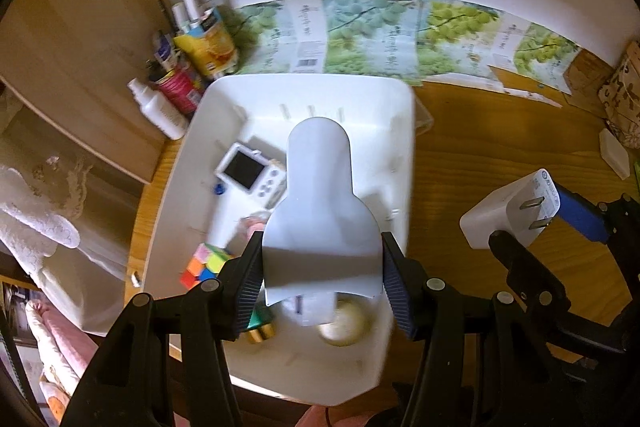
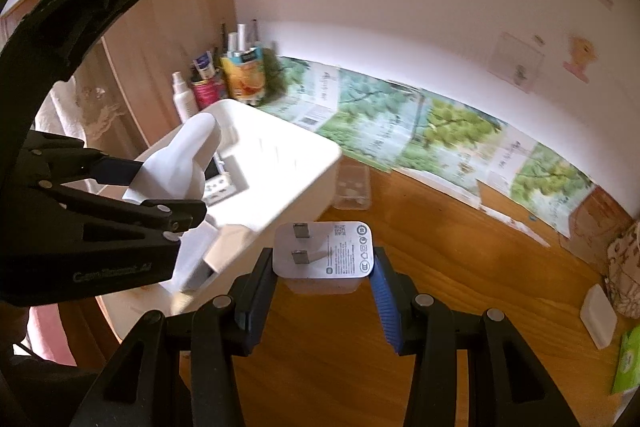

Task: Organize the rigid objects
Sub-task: 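Carry the white device and charger over the tray and open both tools to drop them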

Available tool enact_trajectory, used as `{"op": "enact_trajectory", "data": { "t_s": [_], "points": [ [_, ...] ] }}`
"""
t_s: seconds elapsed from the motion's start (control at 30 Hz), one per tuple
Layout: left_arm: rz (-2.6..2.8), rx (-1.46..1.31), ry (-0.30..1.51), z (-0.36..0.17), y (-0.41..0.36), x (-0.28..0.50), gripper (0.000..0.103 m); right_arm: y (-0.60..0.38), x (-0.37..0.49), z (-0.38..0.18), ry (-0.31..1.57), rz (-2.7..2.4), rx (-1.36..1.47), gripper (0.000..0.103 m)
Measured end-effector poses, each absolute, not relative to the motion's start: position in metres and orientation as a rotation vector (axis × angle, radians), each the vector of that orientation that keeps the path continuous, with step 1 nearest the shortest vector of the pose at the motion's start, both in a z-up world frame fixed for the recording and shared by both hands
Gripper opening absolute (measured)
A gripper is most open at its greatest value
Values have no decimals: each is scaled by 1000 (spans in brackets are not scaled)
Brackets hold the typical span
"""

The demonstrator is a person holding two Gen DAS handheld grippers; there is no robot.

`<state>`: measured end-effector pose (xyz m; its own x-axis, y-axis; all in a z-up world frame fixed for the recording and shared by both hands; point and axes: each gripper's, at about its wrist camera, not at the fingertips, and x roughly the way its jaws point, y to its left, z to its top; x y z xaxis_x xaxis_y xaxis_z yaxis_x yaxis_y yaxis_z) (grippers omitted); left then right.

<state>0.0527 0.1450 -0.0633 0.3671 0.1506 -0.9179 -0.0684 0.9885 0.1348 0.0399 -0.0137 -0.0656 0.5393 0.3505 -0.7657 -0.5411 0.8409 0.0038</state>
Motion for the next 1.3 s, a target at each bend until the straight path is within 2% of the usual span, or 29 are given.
{"op": "enact_trajectory", "data": {
  "t_s": [0.63, 1.3],
  "points": [
    [206, 59, 1272, -91, 231, 40, 59, 76, 28, -75, 881, 597, -276, 47],
    [181, 79, 1296, -101, 252, 43, 61, 106, 30, -90, 957, 575, -271, 47]
  ]
}}
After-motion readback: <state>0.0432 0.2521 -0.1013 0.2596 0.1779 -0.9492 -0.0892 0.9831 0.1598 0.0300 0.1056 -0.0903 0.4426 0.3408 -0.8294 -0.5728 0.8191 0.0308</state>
